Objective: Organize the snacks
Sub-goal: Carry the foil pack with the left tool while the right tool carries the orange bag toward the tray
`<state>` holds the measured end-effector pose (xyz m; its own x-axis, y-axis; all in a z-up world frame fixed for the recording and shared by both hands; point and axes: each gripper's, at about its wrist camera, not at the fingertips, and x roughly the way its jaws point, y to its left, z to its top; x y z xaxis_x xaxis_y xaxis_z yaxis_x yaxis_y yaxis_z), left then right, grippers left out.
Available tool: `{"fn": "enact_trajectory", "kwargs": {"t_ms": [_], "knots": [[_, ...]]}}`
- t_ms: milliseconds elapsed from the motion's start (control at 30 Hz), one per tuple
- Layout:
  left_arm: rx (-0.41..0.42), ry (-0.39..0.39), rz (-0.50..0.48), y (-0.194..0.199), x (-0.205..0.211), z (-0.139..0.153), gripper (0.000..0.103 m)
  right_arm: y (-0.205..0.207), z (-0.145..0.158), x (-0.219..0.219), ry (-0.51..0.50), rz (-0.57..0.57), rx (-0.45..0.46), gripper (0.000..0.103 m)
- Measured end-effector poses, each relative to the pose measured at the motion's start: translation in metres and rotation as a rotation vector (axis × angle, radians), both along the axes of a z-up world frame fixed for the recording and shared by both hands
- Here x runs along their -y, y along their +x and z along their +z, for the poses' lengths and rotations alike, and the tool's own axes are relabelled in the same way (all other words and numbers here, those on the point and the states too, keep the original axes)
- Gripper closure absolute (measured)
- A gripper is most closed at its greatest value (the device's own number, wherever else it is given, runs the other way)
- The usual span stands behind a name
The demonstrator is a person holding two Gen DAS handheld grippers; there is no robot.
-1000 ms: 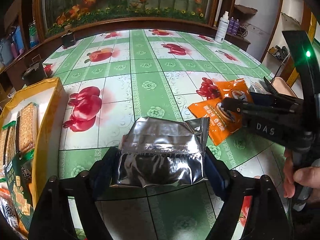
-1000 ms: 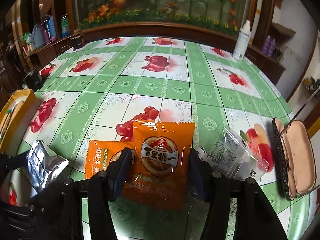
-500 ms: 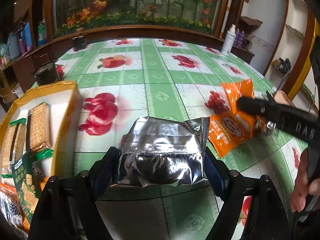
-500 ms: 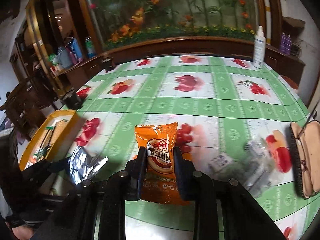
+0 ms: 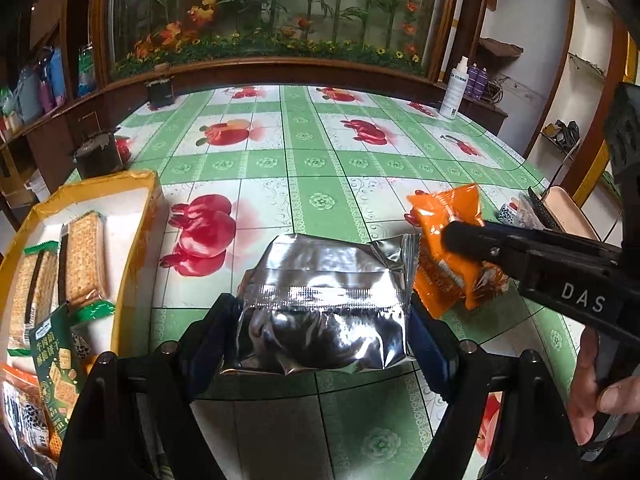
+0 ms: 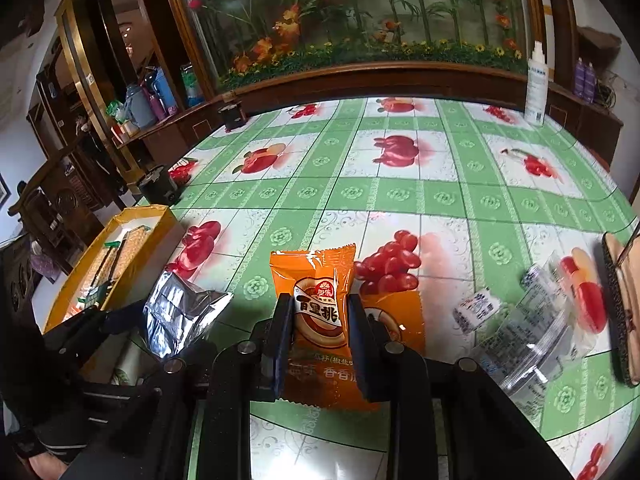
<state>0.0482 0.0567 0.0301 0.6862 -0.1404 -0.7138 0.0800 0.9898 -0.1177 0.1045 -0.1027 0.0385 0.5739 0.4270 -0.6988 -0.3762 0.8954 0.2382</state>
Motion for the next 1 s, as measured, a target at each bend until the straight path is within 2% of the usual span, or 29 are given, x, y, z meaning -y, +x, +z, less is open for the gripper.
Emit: {"fn": "enact_trajectory", "kwargs": {"t_ms": [533,667,867,1000], "knots": [[0.044,-0.007,0.034,-0.003,-0.008,0.01,0.021,0.005,0.0,0.003,0.072,-0.021,-0.023,0.074],[0.052,-0.043,0.036,-0.006,-0.012,0.015,0.021,0.001,0.006,-0.005,0.069,-0.01,0.001,0.074],[0.078,-0.082,0.056,-0.026,-0.02,0.03,0.021,-0.002,0.006,-0.011,0.068,-0.001,0.011,0.074],[0.098,-0.105,0.064,-0.047,-0.034,0.047,0.021,-0.004,0.007,-0.012,0.122,0.009,-0.023,0.074]]}}
